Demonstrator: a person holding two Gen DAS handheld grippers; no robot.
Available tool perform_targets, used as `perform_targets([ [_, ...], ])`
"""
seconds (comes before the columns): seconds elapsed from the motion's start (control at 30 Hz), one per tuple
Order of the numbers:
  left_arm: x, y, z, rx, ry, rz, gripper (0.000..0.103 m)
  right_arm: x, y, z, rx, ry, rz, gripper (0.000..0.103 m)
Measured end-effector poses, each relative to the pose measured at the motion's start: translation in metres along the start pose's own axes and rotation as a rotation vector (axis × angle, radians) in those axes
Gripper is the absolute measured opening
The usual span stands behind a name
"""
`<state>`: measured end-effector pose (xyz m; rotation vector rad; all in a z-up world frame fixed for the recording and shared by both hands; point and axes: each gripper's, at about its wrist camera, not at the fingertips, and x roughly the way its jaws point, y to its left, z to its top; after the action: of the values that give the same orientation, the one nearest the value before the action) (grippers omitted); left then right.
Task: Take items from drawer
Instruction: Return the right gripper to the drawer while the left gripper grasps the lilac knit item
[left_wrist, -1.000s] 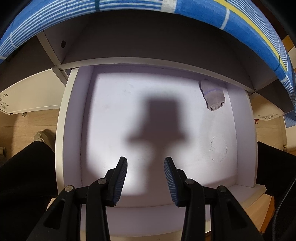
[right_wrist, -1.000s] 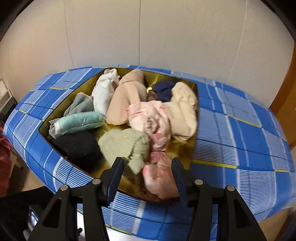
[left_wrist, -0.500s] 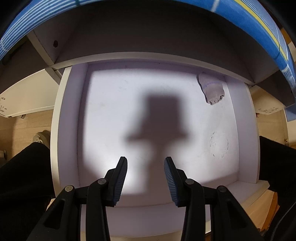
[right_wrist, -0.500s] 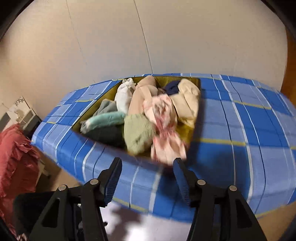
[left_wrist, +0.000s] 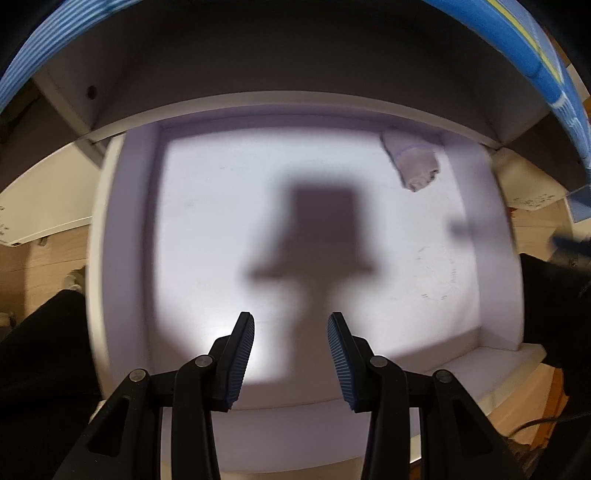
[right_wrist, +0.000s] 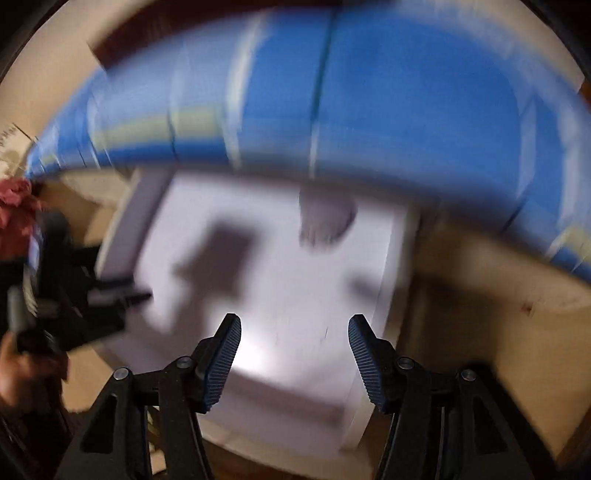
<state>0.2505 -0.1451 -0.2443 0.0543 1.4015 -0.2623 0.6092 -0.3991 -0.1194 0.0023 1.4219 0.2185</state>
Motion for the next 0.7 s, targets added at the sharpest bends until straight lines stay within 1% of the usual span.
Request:
perform_targets([
  [0.07,0.003,-0.007,0.004,-0.002,-0.003,-0.046,0.041,0.018,0.007,-0.006,-0.021,0.068,0.010,0.071],
  [0.1,0.005,-0.011,0.007,-0.001,-0.003,-0.064,0.042,0.026,0.013,-0.011,-0.051,0.104,0.003,0.073],
  [0.17,0.010,-0.018,0.014,0.006,-0.001,-0.085,0.042,0.037,0.026,-0.020,-0.125,0.152,-0.040,0.075],
  [0.2,0.013,-0.021,0.017,0.006,0.000,-0.086,0.042,0.041,0.033,-0.025,-0.165,0.160,-0.072,0.075],
  [0.27,0.021,-0.024,0.025,-0.006,0.017,-0.088,0.046,0.045,0.042,-0.031,-0.225,0.180,-0.081,0.075],
  [0.33,0.033,-0.028,0.035,-0.034,0.042,-0.104,0.059,0.044,0.044,-0.035,-0.242,0.184,-0.083,0.075],
  [0.4,0.043,-0.033,0.043,-0.060,0.053,-0.120,0.061,0.039,0.035,-0.037,-0.210,0.178,-0.093,0.075],
  [0.5,0.056,-0.048,0.053,-0.081,0.057,-0.136,0.061,0.035,0.012,-0.039,-0.090,0.176,-0.067,0.075],
  [0.57,0.060,-0.060,0.060,-0.089,0.043,-0.151,0.061,0.032,-0.002,-0.043,-0.020,0.174,-0.056,0.075],
  [0.63,0.063,-0.076,0.069,-0.086,0.020,-0.154,0.061,0.027,-0.012,-0.036,0.026,0.168,-0.057,0.075],
  [0.7,0.065,-0.090,0.078,-0.079,-0.008,-0.144,0.061,0.025,-0.021,-0.039,0.065,0.167,-0.065,0.075],
])
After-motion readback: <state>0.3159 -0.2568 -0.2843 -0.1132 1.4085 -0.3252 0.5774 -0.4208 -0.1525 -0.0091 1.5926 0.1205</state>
